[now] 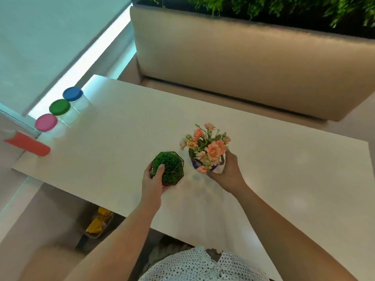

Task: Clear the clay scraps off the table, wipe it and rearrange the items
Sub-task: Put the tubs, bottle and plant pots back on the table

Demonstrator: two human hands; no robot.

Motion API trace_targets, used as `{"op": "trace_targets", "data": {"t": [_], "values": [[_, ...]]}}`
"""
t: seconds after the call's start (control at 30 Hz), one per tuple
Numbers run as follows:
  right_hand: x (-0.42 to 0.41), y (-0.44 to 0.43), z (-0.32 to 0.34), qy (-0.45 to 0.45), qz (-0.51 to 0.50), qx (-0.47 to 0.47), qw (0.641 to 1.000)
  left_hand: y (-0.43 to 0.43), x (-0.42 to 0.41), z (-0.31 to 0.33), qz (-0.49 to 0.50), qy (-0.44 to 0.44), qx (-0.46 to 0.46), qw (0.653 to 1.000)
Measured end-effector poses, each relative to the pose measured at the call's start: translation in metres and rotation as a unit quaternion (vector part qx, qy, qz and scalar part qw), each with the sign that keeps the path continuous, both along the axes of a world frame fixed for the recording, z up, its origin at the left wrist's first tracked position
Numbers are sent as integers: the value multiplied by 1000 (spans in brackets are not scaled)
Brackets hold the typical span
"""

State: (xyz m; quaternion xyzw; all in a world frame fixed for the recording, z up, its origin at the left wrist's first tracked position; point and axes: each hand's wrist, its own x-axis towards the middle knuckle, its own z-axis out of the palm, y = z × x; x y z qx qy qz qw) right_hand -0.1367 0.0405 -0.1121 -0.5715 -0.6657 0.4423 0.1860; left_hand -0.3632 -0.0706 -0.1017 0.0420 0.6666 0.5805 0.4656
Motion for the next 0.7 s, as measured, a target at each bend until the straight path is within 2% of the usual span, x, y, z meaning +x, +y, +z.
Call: {"op": "trace_targets", "data": {"t": [0.17, 0.33, 0.4, 0.53, 0.7], "values": [[-14, 26, -80, -3, -14, 13, 1000, 24, -36, -13, -49, -17, 3, 999], [-28, 23, -59, 28, -29, 19, 999, 45, -48, -21, -105, 13, 13, 994], [-39, 16, -25, 38, -42, 56, 997, 50, -49, -24, -131, 52, 12, 990], [-47, 9, 5, 68, -27, 131, 989, 57, -56, -32, -143, 86, 7, 986], [-48, 6, 3, 96, -40, 120, 987, 68, -63, -36, -144, 83, 4, 986]]}}
